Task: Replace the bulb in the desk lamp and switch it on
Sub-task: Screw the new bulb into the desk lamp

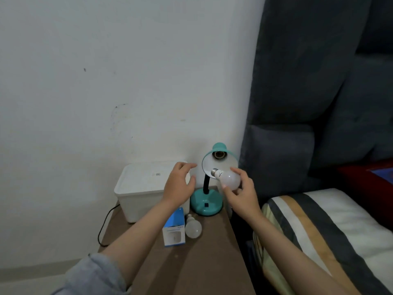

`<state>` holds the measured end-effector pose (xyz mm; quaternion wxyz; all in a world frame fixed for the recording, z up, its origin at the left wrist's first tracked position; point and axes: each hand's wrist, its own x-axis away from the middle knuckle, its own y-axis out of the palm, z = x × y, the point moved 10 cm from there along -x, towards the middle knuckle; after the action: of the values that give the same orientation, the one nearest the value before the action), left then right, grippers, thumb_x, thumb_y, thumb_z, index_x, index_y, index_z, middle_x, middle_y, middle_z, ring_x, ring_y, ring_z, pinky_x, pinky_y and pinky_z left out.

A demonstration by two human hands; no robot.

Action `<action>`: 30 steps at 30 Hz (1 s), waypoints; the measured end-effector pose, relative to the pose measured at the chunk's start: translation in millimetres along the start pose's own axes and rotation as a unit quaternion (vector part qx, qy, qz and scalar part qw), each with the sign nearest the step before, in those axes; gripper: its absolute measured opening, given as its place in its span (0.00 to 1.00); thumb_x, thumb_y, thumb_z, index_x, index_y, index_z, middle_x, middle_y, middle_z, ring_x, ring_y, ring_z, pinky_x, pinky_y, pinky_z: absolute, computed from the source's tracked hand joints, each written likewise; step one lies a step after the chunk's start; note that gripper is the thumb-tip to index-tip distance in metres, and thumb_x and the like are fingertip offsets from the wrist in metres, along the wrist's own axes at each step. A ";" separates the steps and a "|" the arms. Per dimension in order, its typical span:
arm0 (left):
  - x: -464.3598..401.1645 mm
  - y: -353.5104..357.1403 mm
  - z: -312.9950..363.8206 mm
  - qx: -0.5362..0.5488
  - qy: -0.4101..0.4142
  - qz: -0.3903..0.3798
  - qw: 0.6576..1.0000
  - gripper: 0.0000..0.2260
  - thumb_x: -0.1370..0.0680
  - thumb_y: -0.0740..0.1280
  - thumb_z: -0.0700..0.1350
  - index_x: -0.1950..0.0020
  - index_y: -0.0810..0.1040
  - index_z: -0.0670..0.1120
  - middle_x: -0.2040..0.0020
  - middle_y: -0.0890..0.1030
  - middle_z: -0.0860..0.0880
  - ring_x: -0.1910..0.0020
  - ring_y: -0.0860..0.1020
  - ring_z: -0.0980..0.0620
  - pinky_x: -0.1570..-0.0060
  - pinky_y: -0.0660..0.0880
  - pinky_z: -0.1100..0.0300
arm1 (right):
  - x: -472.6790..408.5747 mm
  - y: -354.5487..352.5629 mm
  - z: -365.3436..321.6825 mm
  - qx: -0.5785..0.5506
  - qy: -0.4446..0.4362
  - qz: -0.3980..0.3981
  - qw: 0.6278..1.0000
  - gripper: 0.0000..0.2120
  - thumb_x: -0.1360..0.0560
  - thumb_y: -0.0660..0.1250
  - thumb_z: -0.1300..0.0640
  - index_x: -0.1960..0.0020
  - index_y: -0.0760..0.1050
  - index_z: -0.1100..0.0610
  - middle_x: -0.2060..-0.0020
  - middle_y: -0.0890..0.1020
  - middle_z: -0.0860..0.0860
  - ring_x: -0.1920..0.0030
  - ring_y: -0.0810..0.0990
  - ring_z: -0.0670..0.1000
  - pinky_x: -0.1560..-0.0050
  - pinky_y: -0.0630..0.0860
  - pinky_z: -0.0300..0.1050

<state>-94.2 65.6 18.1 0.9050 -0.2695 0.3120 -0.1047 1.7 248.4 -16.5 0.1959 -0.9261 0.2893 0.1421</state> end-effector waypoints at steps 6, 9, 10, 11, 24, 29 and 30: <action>-30.2 17.2 14.6 -0.004 0.060 -0.010 0.998 0.13 0.24 0.66 0.38 0.40 0.79 0.47 0.43 0.76 0.47 0.43 0.74 0.54 0.44 0.65 0.71 | -7.9 1.1 -6.2 0.063 -0.076 0.108 0.989 0.27 0.29 0.72 0.59 0.32 0.69 0.54 0.45 0.68 0.53 0.55 0.76 0.45 0.54 0.74 0.25; -44.6 23.2 13.4 0.009 0.064 -0.002 0.998 0.13 0.25 0.67 0.38 0.42 0.80 0.46 0.43 0.76 0.46 0.43 0.75 0.52 0.45 0.66 0.71 | -17.5 10.6 -6.7 0.077 -0.094 0.119 0.985 0.27 0.29 0.72 0.60 0.31 0.69 0.54 0.46 0.68 0.52 0.54 0.74 0.44 0.51 0.76 0.30; -48.4 25.1 12.6 0.012 0.064 0.000 0.998 0.13 0.25 0.67 0.37 0.42 0.81 0.47 0.43 0.77 0.46 0.43 0.75 0.53 0.45 0.67 0.69 | -20.3 14.9 -7.2 0.078 -0.103 0.120 0.984 0.27 0.28 0.71 0.60 0.31 0.68 0.54 0.45 0.68 0.53 0.52 0.74 0.45 0.50 0.78 0.36; -51.3 27.0 11.7 0.015 0.065 0.001 0.998 0.13 0.25 0.67 0.37 0.43 0.81 0.47 0.43 0.77 0.46 0.44 0.76 0.52 0.47 0.69 0.68 | -22.8 18.7 -7.2 0.080 -0.110 0.119 0.984 0.27 0.28 0.71 0.60 0.31 0.68 0.54 0.43 0.68 0.54 0.51 0.75 0.46 0.50 0.80 0.41; -63.5 32.4 -0.3 0.058 0.066 0.036 0.995 0.14 0.28 0.65 0.30 0.50 0.83 0.45 0.55 0.83 0.44 0.58 0.82 0.48 0.53 0.80 0.52 | -44.6 32.2 -1.8 0.098 -0.113 0.166 0.975 0.26 0.27 0.70 0.61 0.31 0.68 0.54 0.43 0.66 0.57 0.48 0.74 0.52 0.50 0.80 0.49; -65.6 35.3 -4.8 0.073 0.054 0.021 0.996 0.13 0.29 0.66 0.30 0.51 0.83 0.46 0.56 0.83 0.44 0.59 0.82 0.47 0.54 0.80 0.49 | -44.0 30.3 -4.7 0.109 -0.115 0.191 0.969 0.22 0.28 0.71 0.59 0.35 0.71 0.53 0.44 0.70 0.58 0.50 0.76 0.53 0.56 0.81 0.51; -65.4 35.8 -5.8 0.074 0.052 0.019 0.996 0.13 0.29 0.66 0.30 0.51 0.83 0.46 0.56 0.83 0.44 0.59 0.82 0.47 0.54 0.80 0.49 | -42.9 31.0 -4.1 0.107 -0.114 0.193 0.969 0.23 0.28 0.71 0.60 0.35 0.71 0.54 0.44 0.70 0.58 0.49 0.77 0.54 0.55 0.81 0.51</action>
<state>-148.2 116.4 27.7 0.9067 -0.1899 0.3555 -0.1243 -50.1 243.7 -5.3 0.2949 -0.8041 0.4517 0.2497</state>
